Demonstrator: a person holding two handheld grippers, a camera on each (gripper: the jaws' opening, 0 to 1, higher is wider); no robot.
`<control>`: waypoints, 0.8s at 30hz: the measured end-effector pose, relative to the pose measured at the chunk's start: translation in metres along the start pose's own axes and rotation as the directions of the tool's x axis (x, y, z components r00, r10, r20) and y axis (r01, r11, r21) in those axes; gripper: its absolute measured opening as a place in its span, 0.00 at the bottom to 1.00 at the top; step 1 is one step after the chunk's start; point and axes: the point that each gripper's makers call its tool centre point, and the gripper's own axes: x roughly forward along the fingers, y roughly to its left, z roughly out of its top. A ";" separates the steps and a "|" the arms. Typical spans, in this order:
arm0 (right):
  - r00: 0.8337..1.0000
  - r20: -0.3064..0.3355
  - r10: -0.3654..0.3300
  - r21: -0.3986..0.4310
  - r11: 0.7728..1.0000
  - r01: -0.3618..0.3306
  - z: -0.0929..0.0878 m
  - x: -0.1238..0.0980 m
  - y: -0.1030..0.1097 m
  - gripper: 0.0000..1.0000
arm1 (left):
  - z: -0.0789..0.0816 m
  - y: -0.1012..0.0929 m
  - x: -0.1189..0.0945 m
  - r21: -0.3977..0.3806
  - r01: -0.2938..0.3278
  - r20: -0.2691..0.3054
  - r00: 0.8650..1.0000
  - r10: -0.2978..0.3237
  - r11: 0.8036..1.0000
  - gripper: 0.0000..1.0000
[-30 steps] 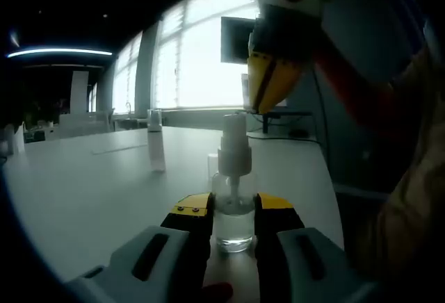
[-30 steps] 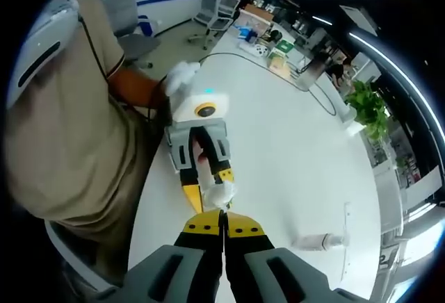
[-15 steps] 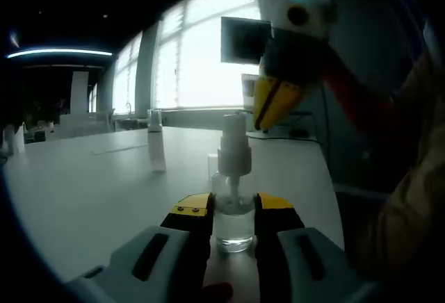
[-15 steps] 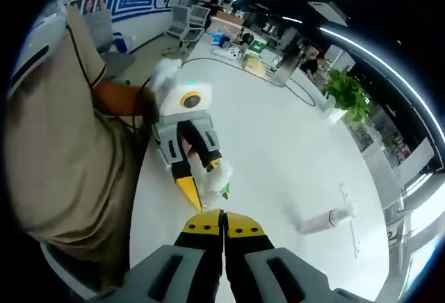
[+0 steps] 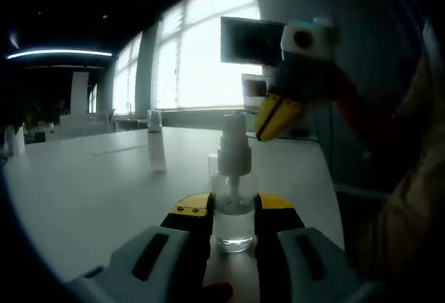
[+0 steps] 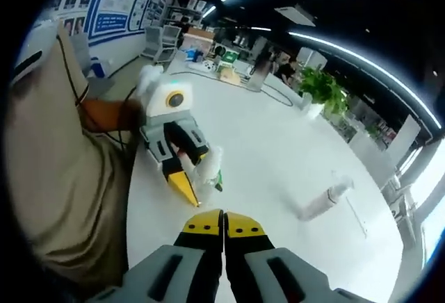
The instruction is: Clamp pump bottle remove cover press pump head put on cover
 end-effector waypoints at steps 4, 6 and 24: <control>0.999 0.030 -0.033 0.022 0.999 0.032 -0.006 0.003 -0.001 0.00 | 0.000 0.000 0.000 0.001 0.000 0.000 1.000 0.000 1.000 0.14; 0.999 0.037 -0.033 0.034 0.999 0.032 -0.008 0.003 0.000 0.00 | 0.000 0.000 0.000 0.001 0.000 0.000 1.000 0.000 1.000 0.14; 0.968 0.198 -0.152 0.196 0.974 0.113 -0.024 -0.004 0.000 0.00 | 0.000 0.000 0.000 0.003 -0.001 0.000 1.000 0.001 1.000 0.14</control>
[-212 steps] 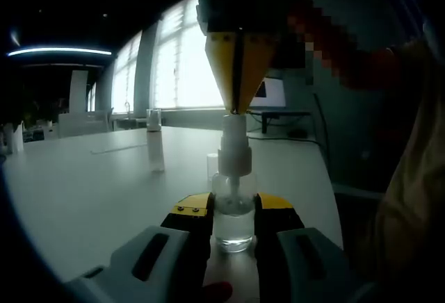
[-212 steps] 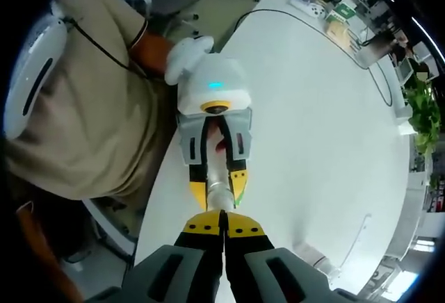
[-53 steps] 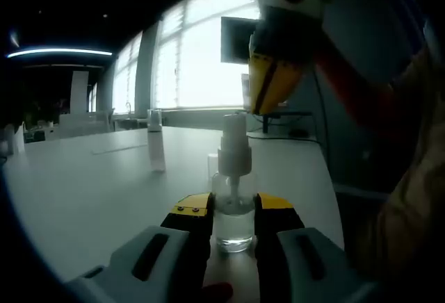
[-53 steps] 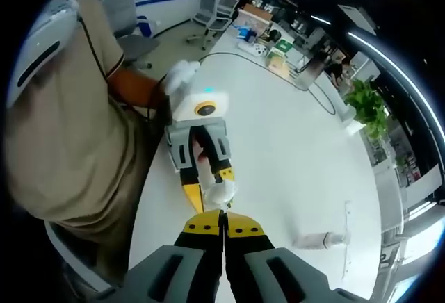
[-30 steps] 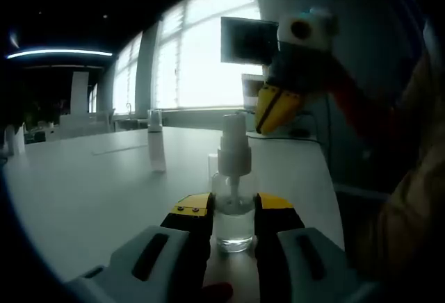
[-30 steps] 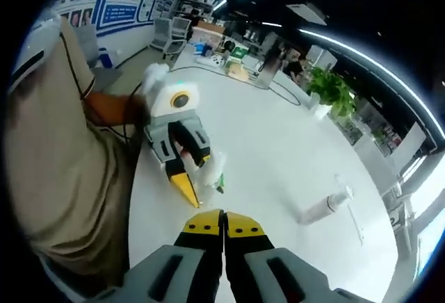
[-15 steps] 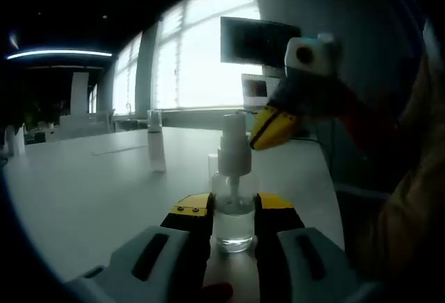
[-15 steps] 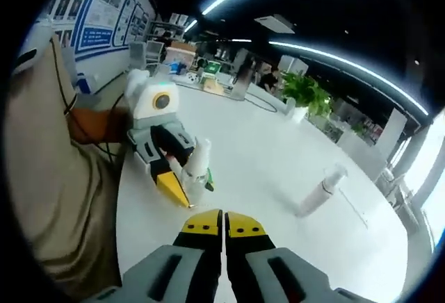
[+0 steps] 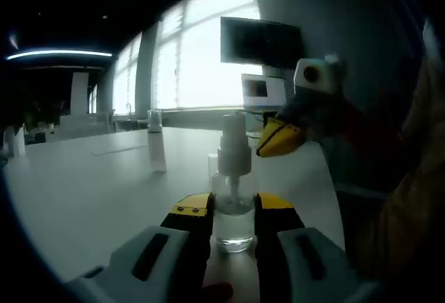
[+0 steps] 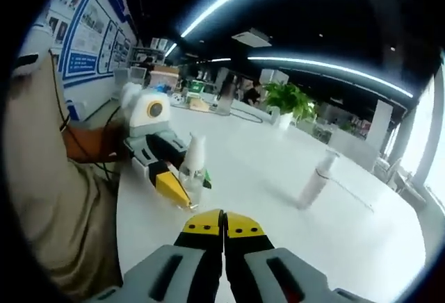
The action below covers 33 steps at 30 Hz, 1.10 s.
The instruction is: Clamp pump bottle remove cover press pump head put on cover
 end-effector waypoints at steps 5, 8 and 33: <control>0.999 0.048 0.004 0.006 1.000 -0.004 -0.004 -0.005 0.003 0.00 | 0.000 -0.001 0.000 0.005 0.000 0.001 1.000 0.000 1.000 0.14; 0.996 0.089 0.000 0.028 1.000 -0.003 -0.004 -0.007 0.005 0.00 | 0.000 -0.001 0.001 0.006 0.000 0.001 1.000 0.000 1.000 0.14; 0.988 0.148 -0.048 0.091 0.995 0.035 -0.033 -0.002 0.008 0.00 | 0.000 0.001 0.000 0.004 -0.001 0.002 1.000 0.001 1.000 0.14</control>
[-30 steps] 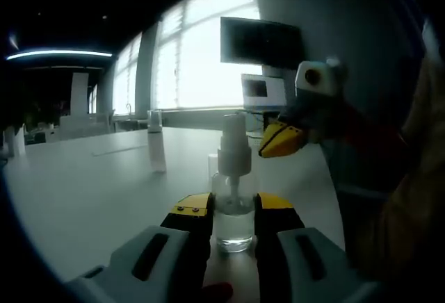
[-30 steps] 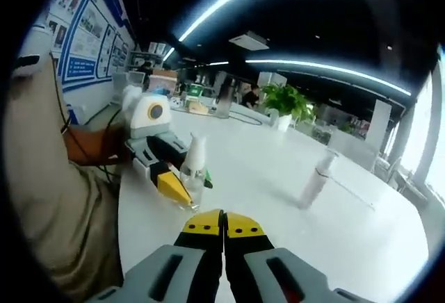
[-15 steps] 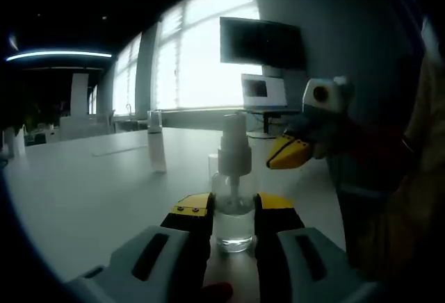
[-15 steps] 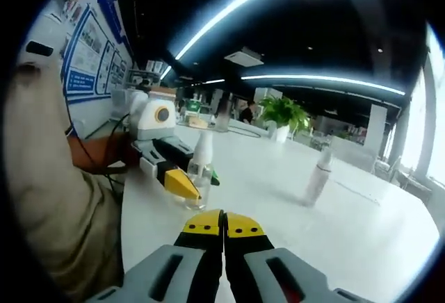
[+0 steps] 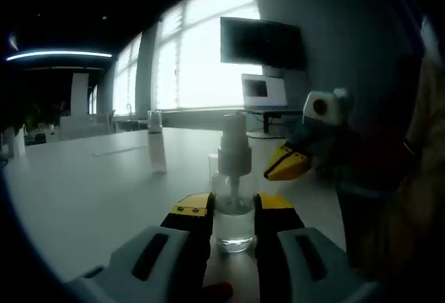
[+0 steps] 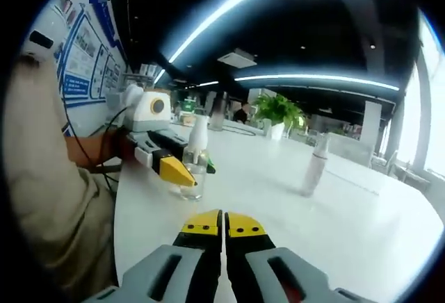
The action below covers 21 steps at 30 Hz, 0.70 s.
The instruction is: Clamp pump bottle remove cover press pump head put on cover
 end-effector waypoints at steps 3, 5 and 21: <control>1.000 0.006 -0.002 0.004 1.000 0.002 -0.001 -0.001 0.001 0.00 | 0.000 0.000 0.000 -0.001 0.000 0.000 1.000 0.000 1.000 0.14; 1.000 0.015 0.002 0.008 1.000 -0.002 -0.002 -0.001 0.002 0.00 | 0.000 0.000 0.000 0.000 -0.001 0.000 1.000 0.001 1.000 0.14; 0.998 0.061 0.031 -0.033 0.999 -0.029 0.002 -0.006 0.015 0.00 | 0.000 -0.001 0.000 0.006 -0.002 0.001 1.000 0.002 1.000 0.15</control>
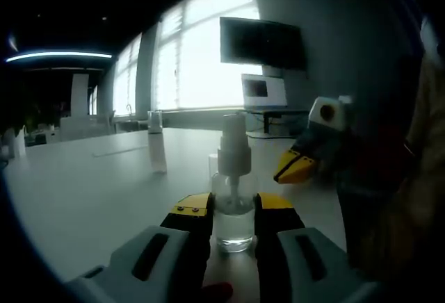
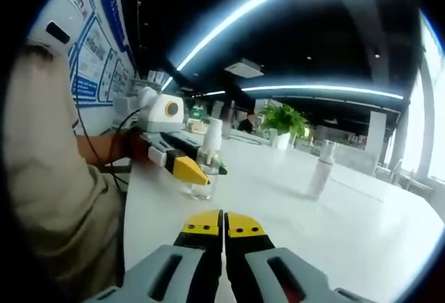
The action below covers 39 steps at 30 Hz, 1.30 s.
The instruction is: Clamp pump bottle remove cover press pump head put on cover
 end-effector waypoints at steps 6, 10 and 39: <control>1.000 -0.004 -0.026 0.018 1.000 0.026 -0.001 -0.001 -0.005 0.00 | 0.000 0.000 0.000 0.001 -0.001 0.000 1.000 0.001 1.000 0.15; 0.999 -0.003 -0.033 0.030 0.999 0.033 -0.001 0.000 -0.006 0.00 | 0.000 0.001 0.000 -0.002 -0.003 0.000 1.000 0.003 1.000 0.15; 0.998 0.016 -0.058 0.037 0.998 0.058 0.004 0.000 -0.013 0.02 | 0.000 0.001 0.000 -0.004 -0.004 0.000 1.000 0.004 1.000 0.15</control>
